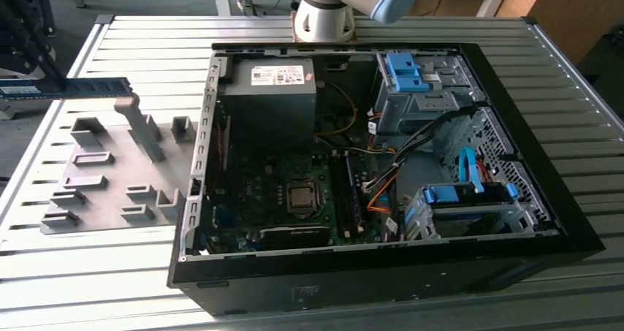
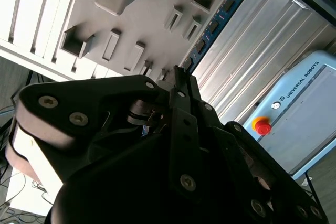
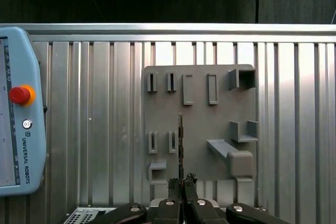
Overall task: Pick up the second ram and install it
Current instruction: 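Pick up the second ram and move it above second insertion slot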
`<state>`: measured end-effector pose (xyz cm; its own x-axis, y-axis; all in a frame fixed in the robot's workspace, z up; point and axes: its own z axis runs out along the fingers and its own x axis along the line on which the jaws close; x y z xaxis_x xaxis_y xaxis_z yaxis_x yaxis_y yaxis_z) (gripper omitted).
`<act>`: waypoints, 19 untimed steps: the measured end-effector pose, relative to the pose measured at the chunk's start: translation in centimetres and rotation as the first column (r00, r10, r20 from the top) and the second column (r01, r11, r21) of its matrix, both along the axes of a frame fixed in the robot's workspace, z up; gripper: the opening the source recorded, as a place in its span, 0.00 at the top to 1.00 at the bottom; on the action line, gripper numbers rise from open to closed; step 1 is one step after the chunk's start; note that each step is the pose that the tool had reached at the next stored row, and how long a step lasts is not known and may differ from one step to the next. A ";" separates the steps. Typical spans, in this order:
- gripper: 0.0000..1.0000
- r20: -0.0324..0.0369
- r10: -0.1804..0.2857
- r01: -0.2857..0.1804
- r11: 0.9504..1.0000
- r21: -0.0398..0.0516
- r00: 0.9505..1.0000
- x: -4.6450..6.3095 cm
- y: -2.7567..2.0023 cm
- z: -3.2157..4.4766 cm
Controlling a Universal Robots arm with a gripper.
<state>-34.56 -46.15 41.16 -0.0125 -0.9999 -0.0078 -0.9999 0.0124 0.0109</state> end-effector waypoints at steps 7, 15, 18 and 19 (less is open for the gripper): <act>0.86 0.000 0.000 0.000 1.000 0.000 1.000 0.5 0.00 0.00; 0.86 0.000 0.000 0.000 1.000 0.000 1.000 1.3 0.00 0.00; 0.86 0.000 0.000 0.000 1.000 0.000 1.000 1.6 0.00 0.00; 0.86 0.000 0.000 0.000 1.000 0.000 1.000 1.6 0.00 0.00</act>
<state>-32.93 -46.15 41.16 -0.0125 -0.9999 -0.0079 -0.9999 0.0124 0.0109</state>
